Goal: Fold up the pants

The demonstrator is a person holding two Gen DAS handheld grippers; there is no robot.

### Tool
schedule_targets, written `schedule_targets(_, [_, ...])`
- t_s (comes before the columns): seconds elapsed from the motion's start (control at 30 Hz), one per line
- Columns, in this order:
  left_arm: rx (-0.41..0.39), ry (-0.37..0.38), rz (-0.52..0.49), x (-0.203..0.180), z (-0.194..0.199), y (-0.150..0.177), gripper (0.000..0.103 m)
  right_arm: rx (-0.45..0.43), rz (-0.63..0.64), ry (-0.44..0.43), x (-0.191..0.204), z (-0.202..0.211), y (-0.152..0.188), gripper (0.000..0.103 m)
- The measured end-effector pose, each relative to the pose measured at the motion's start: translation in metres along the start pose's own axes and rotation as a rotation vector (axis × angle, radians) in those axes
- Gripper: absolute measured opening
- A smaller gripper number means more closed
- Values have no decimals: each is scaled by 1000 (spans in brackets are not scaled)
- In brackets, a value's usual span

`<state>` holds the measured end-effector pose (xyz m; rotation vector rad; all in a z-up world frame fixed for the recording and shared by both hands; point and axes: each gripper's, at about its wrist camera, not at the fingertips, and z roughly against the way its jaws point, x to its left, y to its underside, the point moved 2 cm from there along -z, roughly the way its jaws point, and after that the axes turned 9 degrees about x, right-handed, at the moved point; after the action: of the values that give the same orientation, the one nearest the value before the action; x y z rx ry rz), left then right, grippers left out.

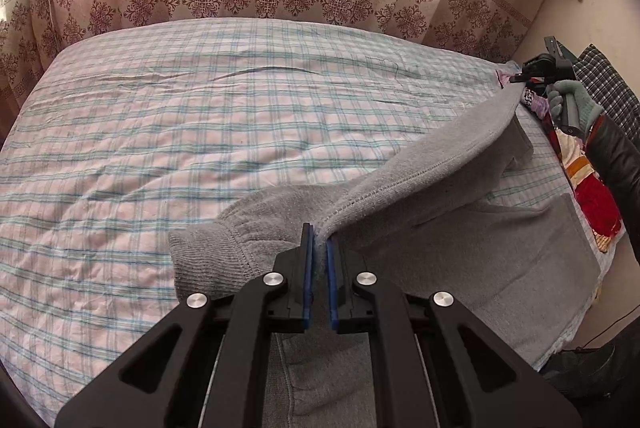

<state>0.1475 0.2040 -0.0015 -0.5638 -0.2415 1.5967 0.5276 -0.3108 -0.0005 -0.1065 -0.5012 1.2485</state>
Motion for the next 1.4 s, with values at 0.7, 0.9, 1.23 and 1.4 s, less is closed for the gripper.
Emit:
schedule_targets(0.7, [-71, 18, -100, -17, 69, 59, 7, -204, 18, -45, -98, 194, 146, 4])
schedule_targets(0.9, [-34, 25, -128, -23, 68, 90, 8, -178, -49, -44, -155, 192, 211, 4])
schedule_targets(1.23, [67, 17, -178, -32, 49, 133, 8, -111, -173, -51, -220, 175, 288, 4])
schedule_targets(1.4, [81, 8, -191, -34, 45, 139, 9, -82, -215, -49, -239, 165, 312, 4])
